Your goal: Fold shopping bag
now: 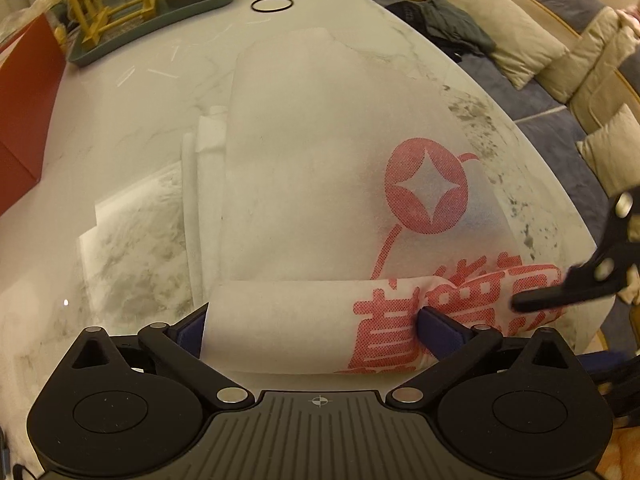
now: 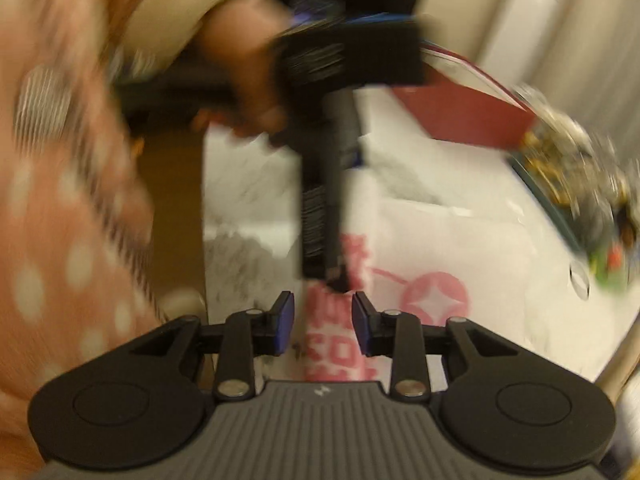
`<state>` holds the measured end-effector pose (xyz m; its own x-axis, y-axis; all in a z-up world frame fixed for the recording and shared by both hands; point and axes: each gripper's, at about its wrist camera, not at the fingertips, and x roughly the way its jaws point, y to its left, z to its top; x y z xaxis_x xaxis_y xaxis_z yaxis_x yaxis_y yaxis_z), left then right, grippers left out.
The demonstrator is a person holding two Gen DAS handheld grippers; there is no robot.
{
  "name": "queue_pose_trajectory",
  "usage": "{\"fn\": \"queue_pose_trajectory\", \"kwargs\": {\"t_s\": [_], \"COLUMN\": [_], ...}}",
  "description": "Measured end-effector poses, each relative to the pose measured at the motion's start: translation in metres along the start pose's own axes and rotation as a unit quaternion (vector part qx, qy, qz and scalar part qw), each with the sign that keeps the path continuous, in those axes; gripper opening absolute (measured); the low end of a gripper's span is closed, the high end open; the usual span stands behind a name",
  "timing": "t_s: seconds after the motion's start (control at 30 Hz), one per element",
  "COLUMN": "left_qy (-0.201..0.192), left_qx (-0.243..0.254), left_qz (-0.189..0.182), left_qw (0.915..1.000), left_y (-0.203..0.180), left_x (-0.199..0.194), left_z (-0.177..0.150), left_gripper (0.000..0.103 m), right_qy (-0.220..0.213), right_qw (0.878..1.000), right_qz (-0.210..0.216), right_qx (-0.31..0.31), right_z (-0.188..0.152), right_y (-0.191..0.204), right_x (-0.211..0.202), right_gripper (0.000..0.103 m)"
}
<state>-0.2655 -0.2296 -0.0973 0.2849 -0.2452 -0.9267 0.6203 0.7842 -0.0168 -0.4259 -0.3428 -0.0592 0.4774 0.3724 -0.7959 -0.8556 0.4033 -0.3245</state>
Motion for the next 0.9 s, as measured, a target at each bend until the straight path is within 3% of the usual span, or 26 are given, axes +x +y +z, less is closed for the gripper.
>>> {"fn": "queue_pose_trajectory", "kwargs": {"t_s": [0.07, 0.17, 0.27, 0.33, 0.43, 0.53, 0.6, 0.67, 0.83, 0.9], "left_qy": [0.001, 0.003, 0.002, 0.000, -0.030, -0.085, -0.074, -0.054, -0.026, -0.021], "left_qx": [-0.008, -0.019, -0.025, -0.034, -0.051, -0.044, -0.029, -0.014, -0.016, -0.022], "left_qz": [0.002, 0.003, -0.002, -0.011, -0.018, 0.026, 0.049, 0.053, 0.030, 0.015], "left_qw": [1.0000, 0.9998, 0.9997, 0.9994, 0.9981, 0.9951, 0.9956, 0.9970, 0.9991, 0.9994], "left_y": [-0.001, 0.001, 0.003, 0.005, 0.015, 0.021, 0.025, 0.028, 0.026, 0.025], "left_x": [0.002, 0.001, -0.002, -0.004, -0.018, -0.038, -0.032, -0.019, -0.021, -0.026], "left_z": [0.000, -0.002, -0.006, -0.007, -0.010, -0.005, 0.003, 0.007, 0.001, -0.010], "left_gripper": [0.103, 0.103, 0.103, 0.103, 0.103, 0.103, 0.103, 0.103, 0.103, 0.103], "right_qy": [0.024, 0.012, 0.019, 0.027, 0.039, 0.033, 0.024, 0.019, 0.013, 0.017], "right_qw": [0.998, 0.994, 0.992, 0.992, 0.999, 0.989, 0.972, 0.947, 0.870, 0.837], "right_qz": [-0.026, -0.085, -0.094, -0.087, -0.033, 0.041, 0.086, 0.131, 0.248, 0.276], "right_qx": [-0.047, -0.073, -0.085, -0.084, 0.005, 0.138, 0.216, 0.292, 0.427, 0.472], "right_z": [-0.005, -0.008, -0.006, -0.004, 0.000, -0.004, -0.014, -0.025, -0.061, -0.072], "right_y": [0.013, 0.017, 0.014, 0.010, -0.019, -0.060, -0.083, -0.105, -0.127, -0.129], "right_x": [0.017, 0.033, 0.037, 0.040, 0.039, 0.038, 0.040, 0.043, 0.051, 0.059], "right_gripper": [0.030, 0.024, 0.023, 0.012, 0.010, 0.010, 0.010, 0.010, 0.010, 0.010]}}
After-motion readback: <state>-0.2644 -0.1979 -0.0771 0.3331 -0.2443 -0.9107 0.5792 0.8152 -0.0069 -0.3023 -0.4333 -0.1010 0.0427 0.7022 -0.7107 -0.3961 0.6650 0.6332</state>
